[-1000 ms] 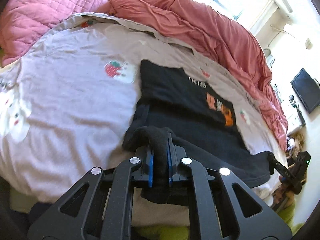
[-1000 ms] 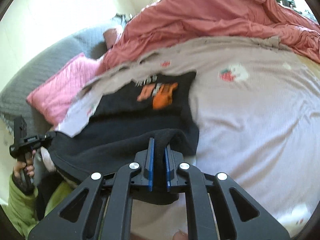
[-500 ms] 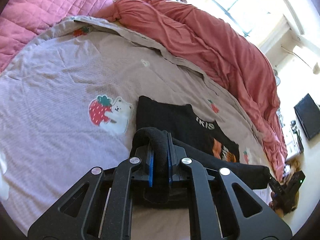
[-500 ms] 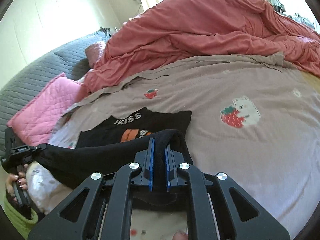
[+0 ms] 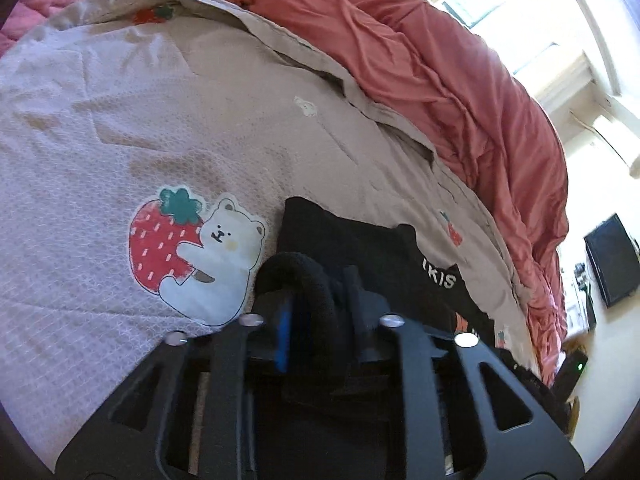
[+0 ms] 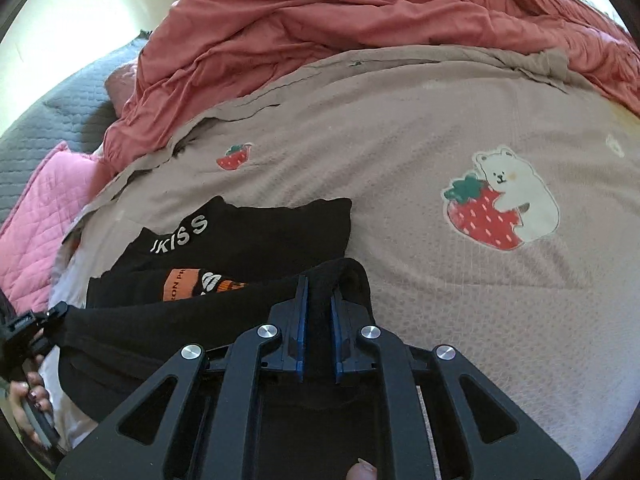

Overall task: Fold small clothes
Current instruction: 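Lift the hem with both grippers and fold it over toward the collar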

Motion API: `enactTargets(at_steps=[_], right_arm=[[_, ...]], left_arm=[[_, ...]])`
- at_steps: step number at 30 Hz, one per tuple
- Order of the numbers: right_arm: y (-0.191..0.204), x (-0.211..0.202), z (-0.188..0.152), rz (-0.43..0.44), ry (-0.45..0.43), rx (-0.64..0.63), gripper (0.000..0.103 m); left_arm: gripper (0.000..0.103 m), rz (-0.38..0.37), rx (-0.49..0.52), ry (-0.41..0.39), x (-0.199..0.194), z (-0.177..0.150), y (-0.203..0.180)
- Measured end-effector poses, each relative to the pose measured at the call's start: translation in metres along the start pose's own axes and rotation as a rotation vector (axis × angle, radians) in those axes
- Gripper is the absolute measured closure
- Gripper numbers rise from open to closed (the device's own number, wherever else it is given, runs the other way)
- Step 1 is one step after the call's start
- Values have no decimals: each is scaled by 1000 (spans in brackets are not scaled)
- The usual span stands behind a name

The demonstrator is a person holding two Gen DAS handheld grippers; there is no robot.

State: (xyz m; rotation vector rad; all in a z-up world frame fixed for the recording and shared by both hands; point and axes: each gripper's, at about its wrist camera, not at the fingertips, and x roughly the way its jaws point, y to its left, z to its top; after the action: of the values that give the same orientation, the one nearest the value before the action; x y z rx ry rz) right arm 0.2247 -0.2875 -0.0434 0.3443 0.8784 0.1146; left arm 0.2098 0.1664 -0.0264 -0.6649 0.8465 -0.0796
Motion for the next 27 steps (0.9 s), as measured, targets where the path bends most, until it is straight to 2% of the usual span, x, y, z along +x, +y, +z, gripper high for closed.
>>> enactTargets(at_steps=[1,3,4,7,11,13,15,16,17,19,21,23,27], right_arm=[[0,-3,-1,-2,-8,-5,87],[3,-12,-2,-22,-37,-16,56],[3,-18,-3,-45,-60,-23,40],[8,-35,-6,-82,-113,-62,44],[46,-55,-30,-57,-130,-225,43],[72,-59,-51,-9,-102,-320,43],[94,-56,-70,49,-52,-379,44],[110,-50,-84,95,6,-422,52],[119,-46,-91,118,32,-445,64],[139,-35,-107,146,83,-502,70],[153,-23,-114,142,104,-531,73],[162,-10,-113,128,113,-532,76],[171,13,-102,95,121,-519,77]], left_arm=[[78,-4,9,-8,-2,-1,1],[65,0,24,-23,-8,-1,2],[53,20,37,-53,-18,1,1],[48,36,61,-103,-35,3,0],[45,81,77,-142,-51,-3,-1],[43,84,91,-137,-53,-6,-7],[31,117,149,-144,-54,-10,-17],[23,140,174,-152,-53,-11,-21],[22,168,194,-158,-53,-13,-23],[22,212,215,-164,-51,-15,-23],[20,219,216,-172,-52,-15,-21],[12,238,220,-198,-57,-15,-19],[10,261,209,-233,-64,-10,-14]])
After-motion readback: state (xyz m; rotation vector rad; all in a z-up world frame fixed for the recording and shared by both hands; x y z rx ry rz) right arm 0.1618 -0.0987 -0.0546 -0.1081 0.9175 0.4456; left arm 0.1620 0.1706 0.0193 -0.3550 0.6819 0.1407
